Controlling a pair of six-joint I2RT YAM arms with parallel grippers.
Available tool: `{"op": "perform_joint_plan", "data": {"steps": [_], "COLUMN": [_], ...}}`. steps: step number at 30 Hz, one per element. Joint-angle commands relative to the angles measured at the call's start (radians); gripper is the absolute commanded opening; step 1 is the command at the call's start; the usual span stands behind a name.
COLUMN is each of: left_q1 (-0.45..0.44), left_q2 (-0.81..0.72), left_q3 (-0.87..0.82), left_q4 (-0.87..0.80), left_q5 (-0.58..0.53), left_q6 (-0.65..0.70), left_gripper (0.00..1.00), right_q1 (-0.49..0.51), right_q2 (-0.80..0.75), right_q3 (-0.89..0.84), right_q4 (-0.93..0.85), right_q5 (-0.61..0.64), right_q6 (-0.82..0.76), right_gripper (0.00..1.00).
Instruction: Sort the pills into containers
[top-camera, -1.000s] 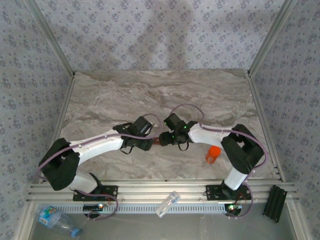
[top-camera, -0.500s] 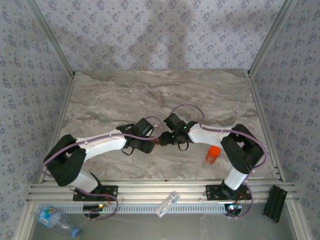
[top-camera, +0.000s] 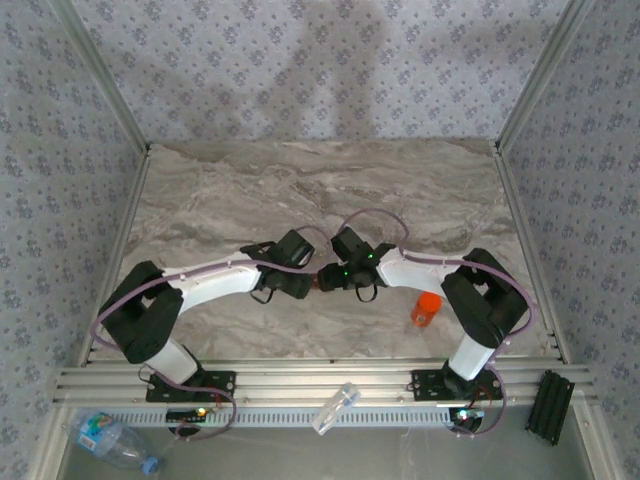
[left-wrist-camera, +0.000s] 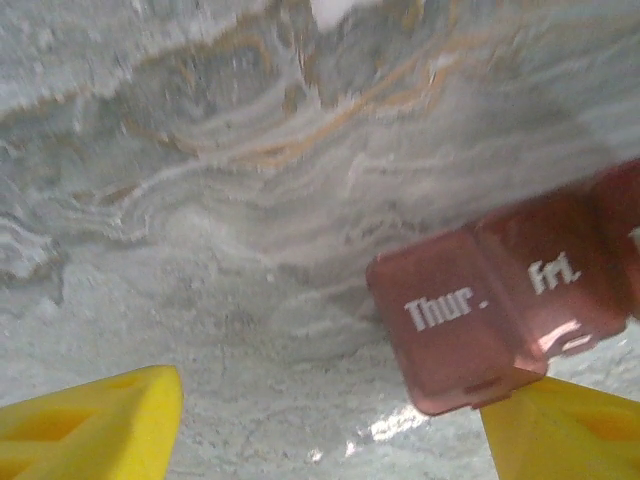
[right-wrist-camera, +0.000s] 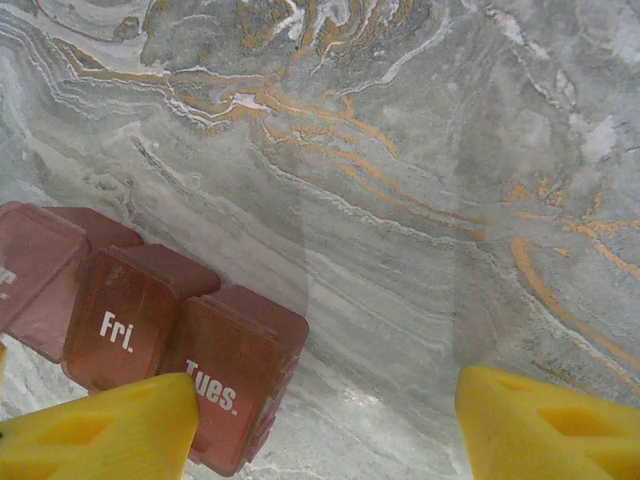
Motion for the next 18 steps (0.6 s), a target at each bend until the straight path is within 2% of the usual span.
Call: {"op": "perform_joint_plan", "data": {"steps": [1, 18], "left_q1": [0.014, 0.087], "left_q2": [0.011, 0.113], "left_q3": [0.051, 0.114], "left_q4": [-0.015, 0.02], "left_q5": [-0.024, -0.01], "left_q6": [0.025, 0.056], "left_gripper": [0.78, 0.78], "right_q1": [0.005, 0.016], "right_q2": [0.037, 0.044], "right_q3": [-0.032, -0.03], "right_q4": [-0.047, -0.048], "right_q5": [0.025, 0.028], "right_q6": [0.012, 0.015], "right_gripper": [0.71, 0.7]}}
